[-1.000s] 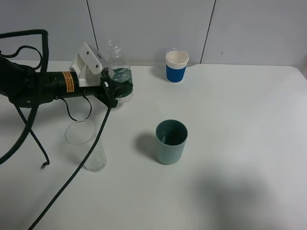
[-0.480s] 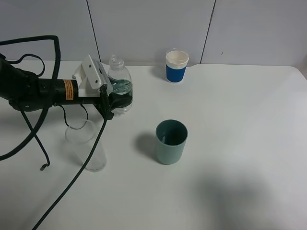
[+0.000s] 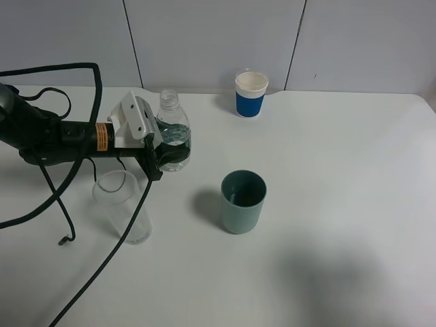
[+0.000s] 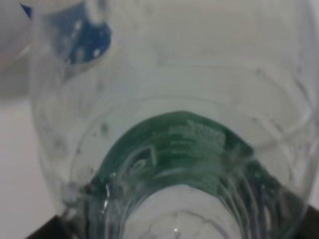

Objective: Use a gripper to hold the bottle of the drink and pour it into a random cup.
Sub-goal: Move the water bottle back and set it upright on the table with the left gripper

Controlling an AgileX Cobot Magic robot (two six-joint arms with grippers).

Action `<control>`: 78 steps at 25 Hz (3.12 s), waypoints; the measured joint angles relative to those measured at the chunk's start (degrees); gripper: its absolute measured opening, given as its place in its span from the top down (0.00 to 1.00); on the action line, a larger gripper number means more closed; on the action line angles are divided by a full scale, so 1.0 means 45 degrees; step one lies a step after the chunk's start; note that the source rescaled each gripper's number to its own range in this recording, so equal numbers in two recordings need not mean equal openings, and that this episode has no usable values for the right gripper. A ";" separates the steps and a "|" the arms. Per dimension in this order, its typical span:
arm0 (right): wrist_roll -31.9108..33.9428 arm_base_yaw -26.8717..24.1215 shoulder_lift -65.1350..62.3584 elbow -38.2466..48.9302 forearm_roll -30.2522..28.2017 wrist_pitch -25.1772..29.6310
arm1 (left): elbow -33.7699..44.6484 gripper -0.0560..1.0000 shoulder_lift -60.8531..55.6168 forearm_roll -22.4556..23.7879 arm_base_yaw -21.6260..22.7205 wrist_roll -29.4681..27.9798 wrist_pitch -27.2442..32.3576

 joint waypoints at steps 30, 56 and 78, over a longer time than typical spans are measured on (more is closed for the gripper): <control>0.0000 0.0000 0.0000 0.0000 0.0000 0.0000 | 0.0000 0.94 0.0025 0.0654 0.0000 -0.0663 -0.0452; 0.0000 0.0000 0.0000 0.0000 0.0000 0.0000 | 0.0000 0.94 0.0322 0.0675 0.0000 -0.0703 -0.0397; 0.0000 0.0000 0.0000 0.0000 0.0000 0.0000 | -0.0014 0.94 0.0679 0.0612 0.0000 -0.0741 -0.0621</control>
